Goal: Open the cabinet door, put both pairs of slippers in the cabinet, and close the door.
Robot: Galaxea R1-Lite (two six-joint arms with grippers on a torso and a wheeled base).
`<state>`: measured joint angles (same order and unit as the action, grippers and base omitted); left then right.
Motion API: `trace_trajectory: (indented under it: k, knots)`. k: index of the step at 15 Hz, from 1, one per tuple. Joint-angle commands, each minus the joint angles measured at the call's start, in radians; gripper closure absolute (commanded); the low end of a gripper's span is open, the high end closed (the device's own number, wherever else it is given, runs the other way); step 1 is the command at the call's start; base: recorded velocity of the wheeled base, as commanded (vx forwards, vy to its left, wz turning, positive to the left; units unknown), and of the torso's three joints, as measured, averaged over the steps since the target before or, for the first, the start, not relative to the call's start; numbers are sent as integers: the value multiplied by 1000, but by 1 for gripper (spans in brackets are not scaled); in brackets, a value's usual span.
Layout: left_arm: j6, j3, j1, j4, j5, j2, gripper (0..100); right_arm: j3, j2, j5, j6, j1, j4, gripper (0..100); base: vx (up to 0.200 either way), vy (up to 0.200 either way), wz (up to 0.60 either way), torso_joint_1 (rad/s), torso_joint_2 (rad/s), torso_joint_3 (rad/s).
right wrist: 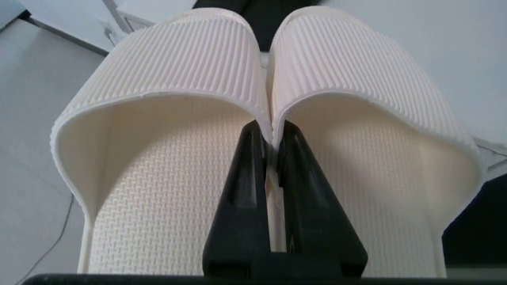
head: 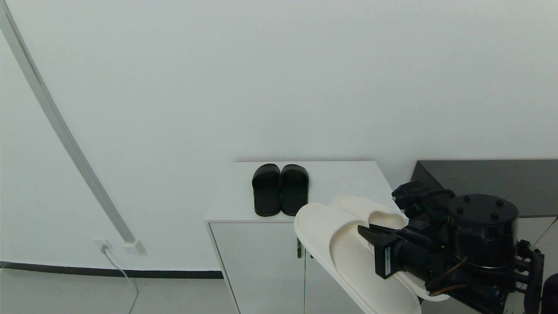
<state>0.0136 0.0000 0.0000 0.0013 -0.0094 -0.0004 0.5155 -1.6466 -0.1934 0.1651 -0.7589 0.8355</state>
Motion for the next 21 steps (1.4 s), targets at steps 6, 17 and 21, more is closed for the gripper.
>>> trace_trajectory:
  k: [6,17,21]
  knots:
    - [0,0,0,0,0,0,100,-22,1,11,1,-2,0,100,0,0,0,0,0,0]
    - [0,0,0,0,2,0,100,-84,4,71,-29,-11,65,100,0,0,0,-74,166,88]
    - [-1,0,0,0,2,0,100,-114,-1,118,-30,-22,65,100,0,0,0,-154,336,188]
